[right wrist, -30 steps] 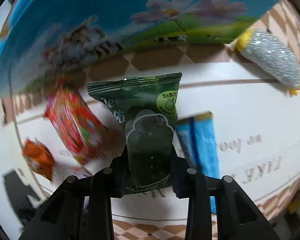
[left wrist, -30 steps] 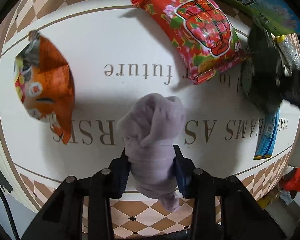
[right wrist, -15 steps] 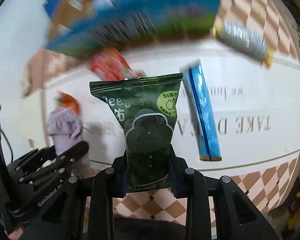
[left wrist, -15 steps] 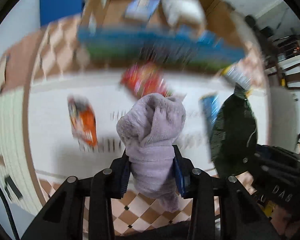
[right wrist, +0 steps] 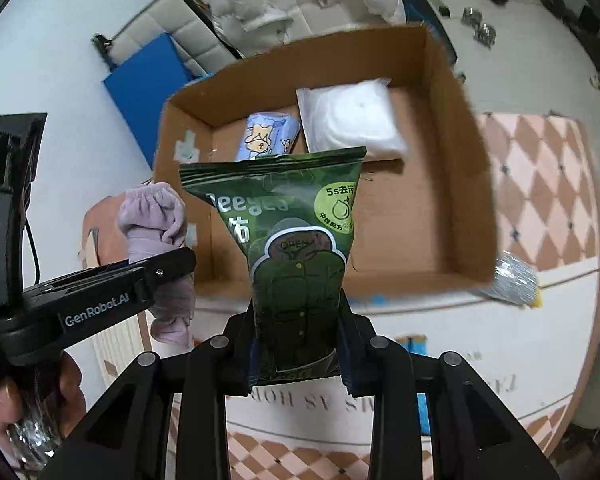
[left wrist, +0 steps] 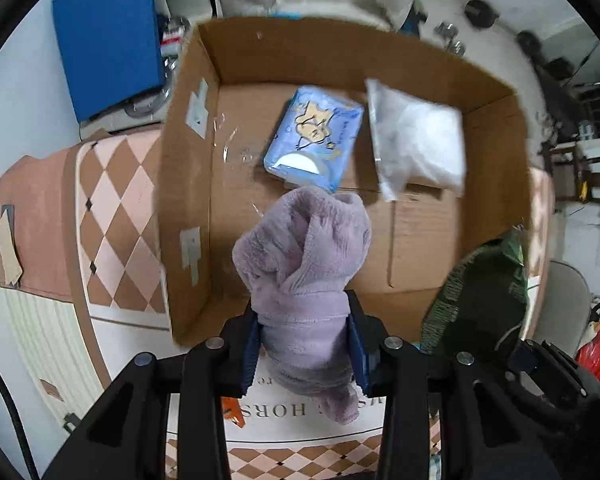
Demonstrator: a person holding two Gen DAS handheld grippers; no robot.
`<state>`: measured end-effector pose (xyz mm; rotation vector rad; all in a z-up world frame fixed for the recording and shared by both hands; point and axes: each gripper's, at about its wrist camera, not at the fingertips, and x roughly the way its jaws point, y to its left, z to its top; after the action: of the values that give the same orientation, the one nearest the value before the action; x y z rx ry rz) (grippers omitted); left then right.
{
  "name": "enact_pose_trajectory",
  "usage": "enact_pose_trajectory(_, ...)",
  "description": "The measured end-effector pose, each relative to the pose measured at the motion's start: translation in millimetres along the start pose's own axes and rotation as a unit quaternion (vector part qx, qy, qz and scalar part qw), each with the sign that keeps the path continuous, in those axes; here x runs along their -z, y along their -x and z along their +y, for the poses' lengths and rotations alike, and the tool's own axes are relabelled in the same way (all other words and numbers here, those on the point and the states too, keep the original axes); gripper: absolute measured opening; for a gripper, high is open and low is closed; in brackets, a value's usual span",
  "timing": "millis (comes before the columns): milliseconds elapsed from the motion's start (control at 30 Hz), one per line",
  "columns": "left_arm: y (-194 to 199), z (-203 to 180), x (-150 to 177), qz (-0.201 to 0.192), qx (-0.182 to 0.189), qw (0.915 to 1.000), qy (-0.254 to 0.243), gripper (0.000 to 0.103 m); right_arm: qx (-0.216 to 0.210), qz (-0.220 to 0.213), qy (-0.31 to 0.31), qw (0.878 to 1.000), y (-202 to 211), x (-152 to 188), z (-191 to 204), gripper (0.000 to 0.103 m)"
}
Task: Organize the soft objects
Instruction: 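Carry the sock and green bag into the box and release both, then grasp the orange snack bag with the left tool while the right grasps the red bag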
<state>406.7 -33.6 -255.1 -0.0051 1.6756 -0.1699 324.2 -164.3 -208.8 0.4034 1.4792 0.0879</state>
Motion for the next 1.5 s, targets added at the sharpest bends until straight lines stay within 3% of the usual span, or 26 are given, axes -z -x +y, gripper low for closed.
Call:
enact_pose_trajectory(200, -41.8, 9.0, -36.8, 0.064, -0.02, 0.9977, 0.01, 0.035, 0.003, 0.054, -0.011, 0.998, -66.9, -32.9, 5.2, 0.033)
enact_pose_trajectory(500, -61.0, 25.6, -46.1, 0.099, -0.029, 0.9944, 0.021, 0.037, 0.01, 0.099, -0.006, 0.995, -118.0, -46.8, 18.4, 0.033)
enact_pose_trajectory(600, -60.7, 34.4, -49.2, 0.105, -0.011, 0.9933, 0.048, 0.045, 0.014, 0.112, -0.001, 0.994, -125.7, -50.2, 23.4, 0.038)
enact_pose_trajectory(633, -58.4, 36.5, -48.6, 0.103, -0.004, 0.9934, 0.05, 0.06, 0.014, 0.115, 0.004, 0.993, -126.7, -50.6, 25.6, 0.046)
enact_pose_trajectory(700, -48.7, 38.9, -47.3, 0.084, -0.002, 0.9954, 0.047, 0.083, 0.015, 0.114, 0.018, 0.993, -125.5, -51.9, 30.8, 0.098)
enact_pose_trajectory(733, -43.4, 39.1, -46.1, 0.074, -0.007, 0.9964, 0.042, 0.088, 0.019, 0.108, 0.026, 0.994, -122.1, -53.0, 32.4, 0.102)
enact_pose_trajectory(833, -27.8, 37.0, -39.6, 0.054, -0.013, 0.998, 0.029, 0.095, 0.047, 0.091, 0.053, 0.993, -108.5, -50.4, 40.1, 0.102)
enact_pose_trajectory(1133, 30.9, 26.8, -3.1, -0.027, -0.011, 0.9995, 0.012, 0.101, 0.094, 0.006, 0.085, 0.992, -47.8, -30.3, 45.9, 0.103)
enact_pose_trajectory(1267, 59.4, 44.4, 40.2, -0.082, -0.02, 0.9961, 0.026, 0.101, 0.102, -0.026, 0.103, 0.989, -18.0, -17.9, 38.6, 0.103)
enact_pose_trajectory(1367, 61.8, 69.9, 87.9, -0.123, -0.056, 0.9902, 0.035, 0.101, 0.087, -0.042, 0.131, 0.987, -1.2, 19.2, 35.3, 0.103)
enact_pose_trajectory(1433, 45.8, 92.6, 116.1, -0.123, -0.076, 0.9882, 0.051, 0.101, 0.071, -0.034, 0.146, 0.986, -3.8, 43.4, 32.0, 0.103)
enact_pose_trajectory(1500, 14.0, 116.8, 139.9, -0.093, -0.073, 0.9906, 0.07, 0.101, 0.063, -0.018, 0.161, 0.985, -18.2, 67.3, 27.9, 0.103)
